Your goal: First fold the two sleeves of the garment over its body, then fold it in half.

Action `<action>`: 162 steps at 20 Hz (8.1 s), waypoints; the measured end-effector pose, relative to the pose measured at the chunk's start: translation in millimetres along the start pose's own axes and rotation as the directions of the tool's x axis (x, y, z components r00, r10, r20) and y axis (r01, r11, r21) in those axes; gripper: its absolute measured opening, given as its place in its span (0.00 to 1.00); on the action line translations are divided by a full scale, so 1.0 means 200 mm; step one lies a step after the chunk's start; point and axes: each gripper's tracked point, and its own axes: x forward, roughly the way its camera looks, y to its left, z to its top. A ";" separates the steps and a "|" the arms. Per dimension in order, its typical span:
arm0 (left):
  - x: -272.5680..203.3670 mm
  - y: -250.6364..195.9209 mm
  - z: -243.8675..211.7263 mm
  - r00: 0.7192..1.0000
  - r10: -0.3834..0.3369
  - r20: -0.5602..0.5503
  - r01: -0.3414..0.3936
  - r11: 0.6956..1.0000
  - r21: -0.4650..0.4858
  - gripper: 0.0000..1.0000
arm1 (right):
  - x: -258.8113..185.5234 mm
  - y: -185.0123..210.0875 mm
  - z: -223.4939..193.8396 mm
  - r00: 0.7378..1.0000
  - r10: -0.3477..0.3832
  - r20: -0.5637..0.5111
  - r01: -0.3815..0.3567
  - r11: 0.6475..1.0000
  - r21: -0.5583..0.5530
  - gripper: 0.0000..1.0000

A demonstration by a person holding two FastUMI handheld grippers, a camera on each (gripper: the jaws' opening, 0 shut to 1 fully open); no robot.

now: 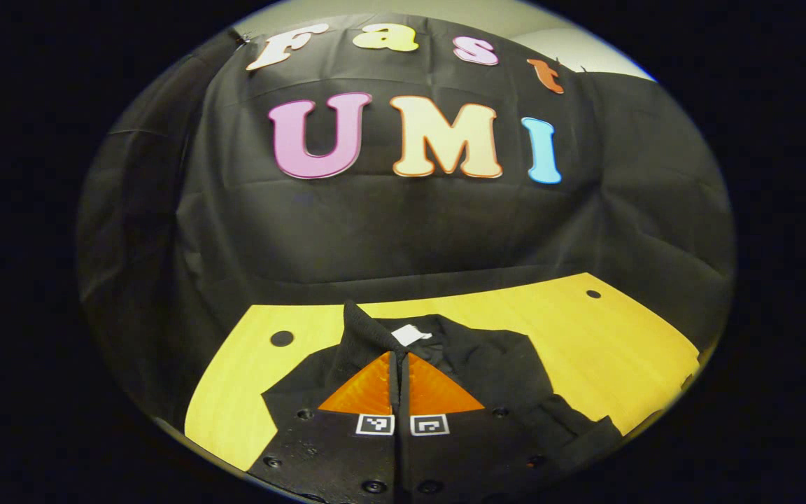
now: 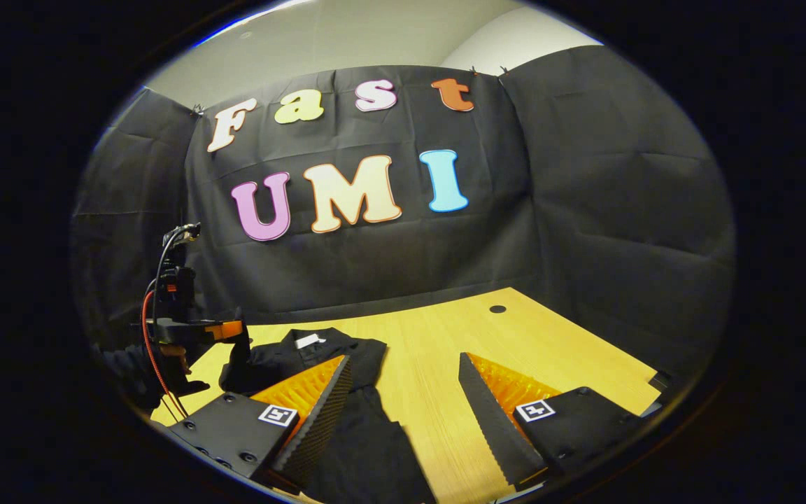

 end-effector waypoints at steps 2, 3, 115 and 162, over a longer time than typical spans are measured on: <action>0.04 -0.09 0.00 0.999 -0.033 -0.009 0.033 0.999 0.011 0.00 | -0.02 -0.03 0.00 1.000 -0.021 0.004 0.021 1.000 0.006 0.94; 0.06 -0.13 0.00 0.999 -0.049 -0.012 0.049 0.999 0.016 0.00 | -0.03 -0.05 0.01 1.000 -0.031 0.007 0.031 1.000 0.006 0.94; -0.12 0.54 0.06 0.996 0.091 -0.017 -0.093 0.979 -0.182 0.00 | 0.82 0.69 0.11 0.951 0.284 -0.124 -0.305 0.930 -0.206 0.02; -1.38 0.27 0.52 0.863 0.242 0.443 -0.240 0.969 -0.060 0.89 | -0.44 0.44 0.30 0.937 0.249 0.245 -0.209 0.961 -0.179 0.96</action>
